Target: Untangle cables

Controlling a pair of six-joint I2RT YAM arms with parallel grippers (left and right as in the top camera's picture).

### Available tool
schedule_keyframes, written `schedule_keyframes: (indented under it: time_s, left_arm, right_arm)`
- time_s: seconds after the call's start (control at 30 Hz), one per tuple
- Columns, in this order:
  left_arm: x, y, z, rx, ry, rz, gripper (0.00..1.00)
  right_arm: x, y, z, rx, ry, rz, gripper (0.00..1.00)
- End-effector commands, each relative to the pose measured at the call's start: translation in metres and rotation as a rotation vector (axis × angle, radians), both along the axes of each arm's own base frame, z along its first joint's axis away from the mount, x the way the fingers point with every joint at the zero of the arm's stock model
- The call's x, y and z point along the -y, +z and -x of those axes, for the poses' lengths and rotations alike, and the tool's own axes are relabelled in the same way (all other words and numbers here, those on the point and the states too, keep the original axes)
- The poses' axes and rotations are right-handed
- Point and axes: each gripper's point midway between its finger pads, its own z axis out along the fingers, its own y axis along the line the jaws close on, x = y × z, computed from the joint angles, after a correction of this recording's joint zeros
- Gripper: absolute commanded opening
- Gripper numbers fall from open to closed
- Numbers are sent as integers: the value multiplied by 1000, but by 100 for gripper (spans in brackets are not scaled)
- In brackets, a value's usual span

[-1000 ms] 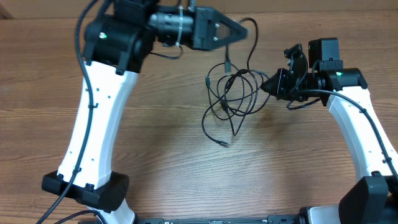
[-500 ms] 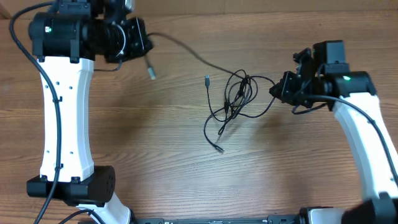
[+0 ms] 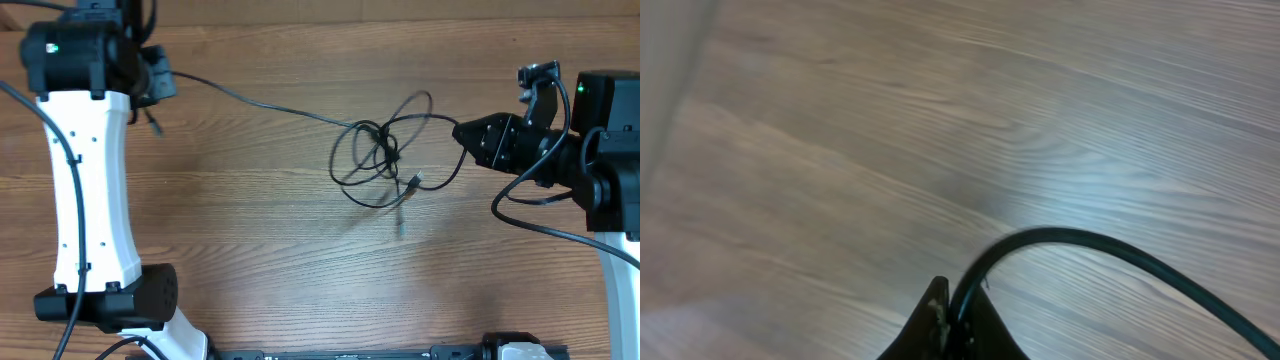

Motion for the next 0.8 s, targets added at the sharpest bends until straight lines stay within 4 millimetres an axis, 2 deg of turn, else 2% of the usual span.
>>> schedule_keyframes:
  time_s: [0.0,0.1,0.2,0.33,0.43,0.47,0.5,0.53,0.67,0.77]
  left_arm:
    - [-20,1,2,-12,17,-32,17]
    - [2,-17,-7,-62,-93,53,26]
    - [18,-37,-16,-117,-137,93,34]
    - [52,-66,-29,-190,-284,196,35]
    - [96,-78,-35,-205,-475,342,37]
    - [117,-77,-35,-190,-580,416,38]
    - [156,-65,-32,-132,-797,556,40]
    - [173,-57,-28,-97,-889,616,41]
    - [218,-35,-17,-27,-1049,768,45]
    - [242,-34,-8,-42,-1109,770,45]
  right_arm:
    - [21,-2,2,-8,-92,90,4]
    - [34,-19,5,-86,-152,156,4]
    - [34,-33,8,-157,-149,165,4]
    - [18,-45,5,-203,-91,164,4]
    - [3,-51,2,-214,-44,170,4]
    - [-1,-53,1,-219,-36,169,4]
    - [-7,-55,-2,-223,-31,163,4]
    - [-9,-55,-4,-225,-33,159,4]
    - [-10,-53,-8,-220,-51,142,4]
    - [-7,-44,-15,-190,-71,128,4]
